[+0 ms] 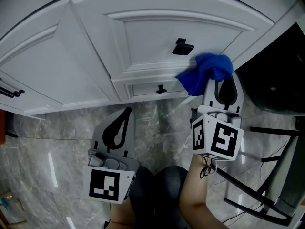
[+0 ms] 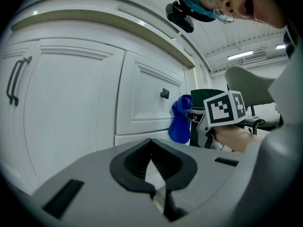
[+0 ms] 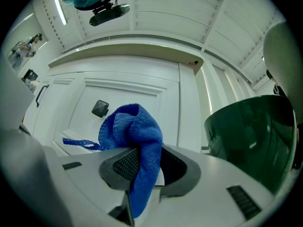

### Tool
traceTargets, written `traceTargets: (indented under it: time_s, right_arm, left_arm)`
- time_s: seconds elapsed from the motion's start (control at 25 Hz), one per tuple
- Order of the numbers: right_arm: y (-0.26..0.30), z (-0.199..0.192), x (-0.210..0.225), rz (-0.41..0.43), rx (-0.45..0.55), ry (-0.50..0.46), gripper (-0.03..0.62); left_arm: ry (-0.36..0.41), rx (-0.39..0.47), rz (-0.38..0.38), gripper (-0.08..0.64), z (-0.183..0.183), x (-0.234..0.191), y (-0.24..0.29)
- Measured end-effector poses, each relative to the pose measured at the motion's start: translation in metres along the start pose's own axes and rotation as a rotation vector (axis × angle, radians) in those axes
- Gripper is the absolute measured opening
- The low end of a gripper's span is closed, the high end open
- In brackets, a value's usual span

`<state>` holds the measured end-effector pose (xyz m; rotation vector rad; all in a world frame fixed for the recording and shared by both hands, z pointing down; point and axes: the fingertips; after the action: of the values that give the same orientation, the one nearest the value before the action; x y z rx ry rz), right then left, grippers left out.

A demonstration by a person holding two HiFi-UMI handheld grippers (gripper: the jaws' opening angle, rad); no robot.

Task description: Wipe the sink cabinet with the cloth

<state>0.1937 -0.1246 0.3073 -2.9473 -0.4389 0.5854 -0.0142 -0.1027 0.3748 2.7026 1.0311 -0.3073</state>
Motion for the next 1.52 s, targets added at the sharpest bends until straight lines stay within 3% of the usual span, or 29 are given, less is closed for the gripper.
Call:
traceTargets:
  time_s: [1.0,1.24,1.52]
  right_arm:
    - [-0.004,-0.013,0.024,-0.092,-0.044,0.009,0.117]
    - [-0.003,-0.022,0.035,-0.103,-0.059,0.023,0.117]
    - [-0.002,-0.030,0.050,-0.130,-0.072,0.045,0.117]
  left_arm:
    - [-0.020,0.000,-0.058,0.003,-0.002,0.012,0.004]
    - [0.036,-0.029,-0.074,0.003,-0.004,0.013,0.001]
    - [0.034,-0.020,-0.076,0.003,-0.001,0.015,-0.002]
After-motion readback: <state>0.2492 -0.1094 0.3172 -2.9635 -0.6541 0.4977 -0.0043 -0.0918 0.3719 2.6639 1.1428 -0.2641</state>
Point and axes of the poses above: the fingertips, and each gripper's own axes: y forward along the fingers, x to its right, z out of its top, and after that the axes turned 11 degrees about -y, right-handed
